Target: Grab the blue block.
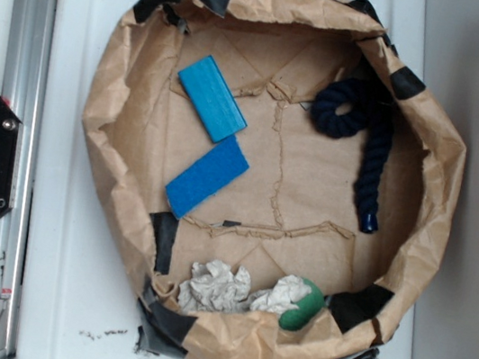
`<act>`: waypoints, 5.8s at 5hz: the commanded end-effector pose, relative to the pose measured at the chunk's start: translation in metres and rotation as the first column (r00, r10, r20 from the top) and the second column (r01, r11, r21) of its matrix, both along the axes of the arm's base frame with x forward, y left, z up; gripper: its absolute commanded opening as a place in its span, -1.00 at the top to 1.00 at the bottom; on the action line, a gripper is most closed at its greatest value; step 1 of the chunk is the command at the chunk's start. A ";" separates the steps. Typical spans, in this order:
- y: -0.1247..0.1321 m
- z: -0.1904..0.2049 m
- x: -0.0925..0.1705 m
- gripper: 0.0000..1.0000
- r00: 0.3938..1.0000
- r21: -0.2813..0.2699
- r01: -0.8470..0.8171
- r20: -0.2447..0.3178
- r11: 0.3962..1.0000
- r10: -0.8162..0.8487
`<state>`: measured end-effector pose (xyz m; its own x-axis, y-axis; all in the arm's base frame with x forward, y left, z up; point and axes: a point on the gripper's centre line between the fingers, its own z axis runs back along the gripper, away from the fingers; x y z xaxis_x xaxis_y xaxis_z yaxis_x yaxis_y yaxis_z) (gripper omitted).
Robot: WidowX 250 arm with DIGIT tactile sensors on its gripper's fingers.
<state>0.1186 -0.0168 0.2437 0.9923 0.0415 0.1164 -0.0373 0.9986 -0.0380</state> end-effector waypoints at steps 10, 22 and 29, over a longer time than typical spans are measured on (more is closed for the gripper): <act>0.075 -0.209 0.092 -1.00 0.631 0.146 0.758 -0.410 0.635 -0.659; 0.061 -0.151 0.098 -1.00 0.863 0.081 0.502 -0.101 0.861 -0.494; 0.064 -0.229 0.144 -1.00 0.899 0.062 0.429 -0.124 0.901 -0.420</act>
<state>0.2572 0.0474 0.0143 0.9246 -0.3795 -0.0337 0.3799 0.9250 0.0052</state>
